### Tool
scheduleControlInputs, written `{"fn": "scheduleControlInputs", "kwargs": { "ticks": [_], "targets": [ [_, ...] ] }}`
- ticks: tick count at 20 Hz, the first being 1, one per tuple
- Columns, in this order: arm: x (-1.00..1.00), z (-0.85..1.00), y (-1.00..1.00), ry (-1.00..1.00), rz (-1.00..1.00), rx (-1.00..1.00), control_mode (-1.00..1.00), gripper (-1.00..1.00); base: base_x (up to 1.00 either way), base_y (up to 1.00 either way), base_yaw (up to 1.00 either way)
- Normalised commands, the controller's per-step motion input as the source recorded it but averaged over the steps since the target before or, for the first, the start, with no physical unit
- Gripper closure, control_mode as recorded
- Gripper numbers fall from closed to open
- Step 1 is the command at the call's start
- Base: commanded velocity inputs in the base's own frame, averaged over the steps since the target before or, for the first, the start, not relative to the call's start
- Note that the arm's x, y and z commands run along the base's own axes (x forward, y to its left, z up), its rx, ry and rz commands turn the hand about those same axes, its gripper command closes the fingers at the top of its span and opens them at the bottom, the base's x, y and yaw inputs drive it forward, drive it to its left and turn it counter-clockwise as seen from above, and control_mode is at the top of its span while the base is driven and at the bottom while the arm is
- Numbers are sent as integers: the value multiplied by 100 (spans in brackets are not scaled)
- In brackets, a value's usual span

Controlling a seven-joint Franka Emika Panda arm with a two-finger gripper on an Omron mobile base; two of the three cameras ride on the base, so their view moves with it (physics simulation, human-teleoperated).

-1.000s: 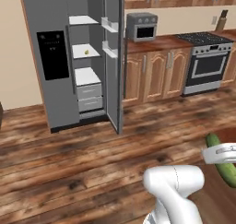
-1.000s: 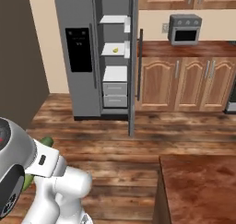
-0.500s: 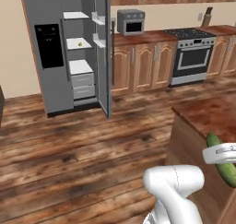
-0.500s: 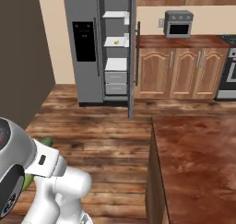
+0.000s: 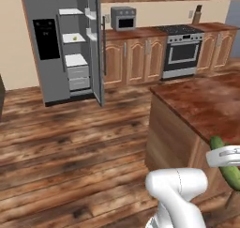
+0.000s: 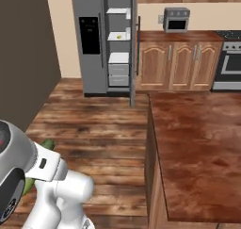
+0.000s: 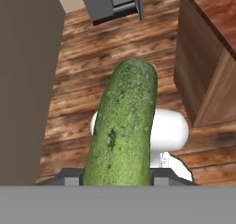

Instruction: Gather the lemon wedge and cucumber from the fridge and place them on a tray on the dining counter. Then gather the fishs from the fridge and place them on the other tray.

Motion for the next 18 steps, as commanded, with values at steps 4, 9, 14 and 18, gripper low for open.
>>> {"fn": "scheduleControlInputs", "kwargs": {
  "ticks": [4, 9, 14, 18],
  "targets": [
    [0, 0, 0, 0, 0, 0, 100, 100, -100, -52, 0],
    [0, 0, 0, 0, 0, 0, 100, 100, -100, -52, 0],
    [0, 0, 0, 0, 0, 0, 100, 100, -94, -89, -1],
    [0, 0, 0, 0, 0, 0, 100, 100, -8, -100, 0]
  ]
}}
